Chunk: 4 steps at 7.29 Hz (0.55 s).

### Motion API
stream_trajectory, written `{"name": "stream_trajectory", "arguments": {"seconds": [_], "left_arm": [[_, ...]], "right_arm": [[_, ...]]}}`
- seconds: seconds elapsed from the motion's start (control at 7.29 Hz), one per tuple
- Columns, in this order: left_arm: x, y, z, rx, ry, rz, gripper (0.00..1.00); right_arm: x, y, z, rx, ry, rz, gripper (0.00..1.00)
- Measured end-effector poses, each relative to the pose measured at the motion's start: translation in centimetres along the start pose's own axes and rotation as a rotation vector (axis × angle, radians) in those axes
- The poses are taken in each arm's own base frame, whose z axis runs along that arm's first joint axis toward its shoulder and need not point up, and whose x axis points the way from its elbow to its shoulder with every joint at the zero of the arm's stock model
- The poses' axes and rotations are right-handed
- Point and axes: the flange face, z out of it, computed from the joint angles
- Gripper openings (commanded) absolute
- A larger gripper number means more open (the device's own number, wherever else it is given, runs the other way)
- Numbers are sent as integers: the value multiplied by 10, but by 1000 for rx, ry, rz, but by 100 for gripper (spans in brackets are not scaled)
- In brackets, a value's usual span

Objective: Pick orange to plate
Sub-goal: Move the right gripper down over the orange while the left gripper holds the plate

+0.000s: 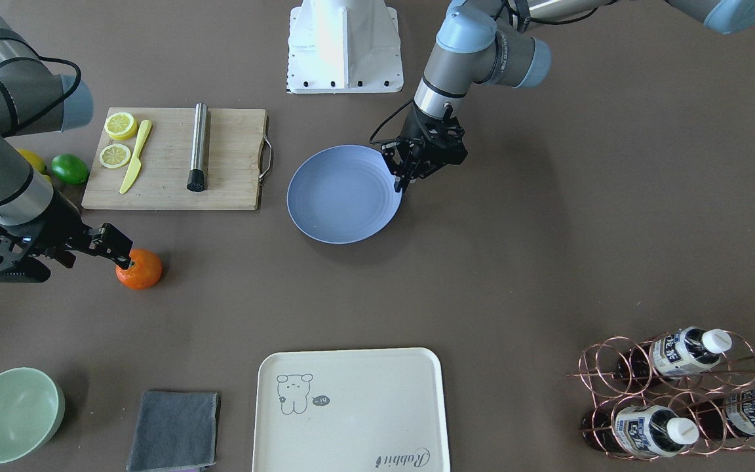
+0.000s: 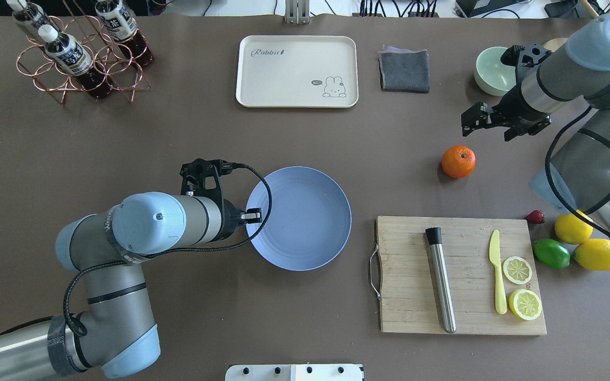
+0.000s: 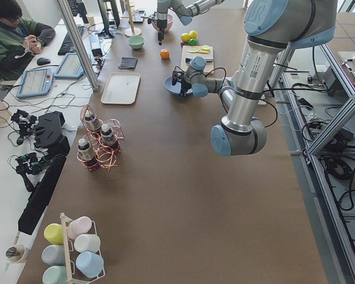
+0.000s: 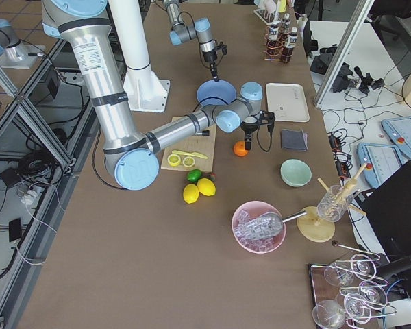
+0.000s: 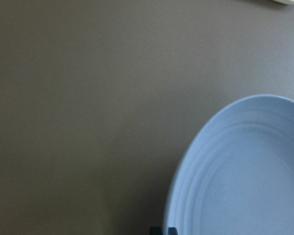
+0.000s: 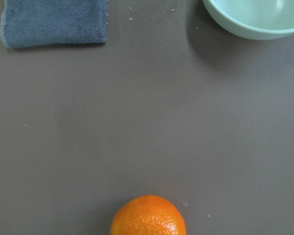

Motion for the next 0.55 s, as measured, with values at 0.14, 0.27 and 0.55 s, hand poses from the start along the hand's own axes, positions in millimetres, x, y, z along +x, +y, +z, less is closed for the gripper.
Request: {"name": "stream_trajectory", "arguments": {"seconds": [0.14, 0.27, 0.55], "left_arm": [[-1, -8, -4, 10, 4, -3, 98], [-2, -18, -8, 21, 8, -5, 98], [-5, -28, -12, 34, 10, 0, 98]], "right_arm": [[-6, 4, 7, 1, 7, 3, 100], [-15, 9, 15, 3, 17, 2, 100], [-27, 15, 34, 8, 46, -3, 100]]}}
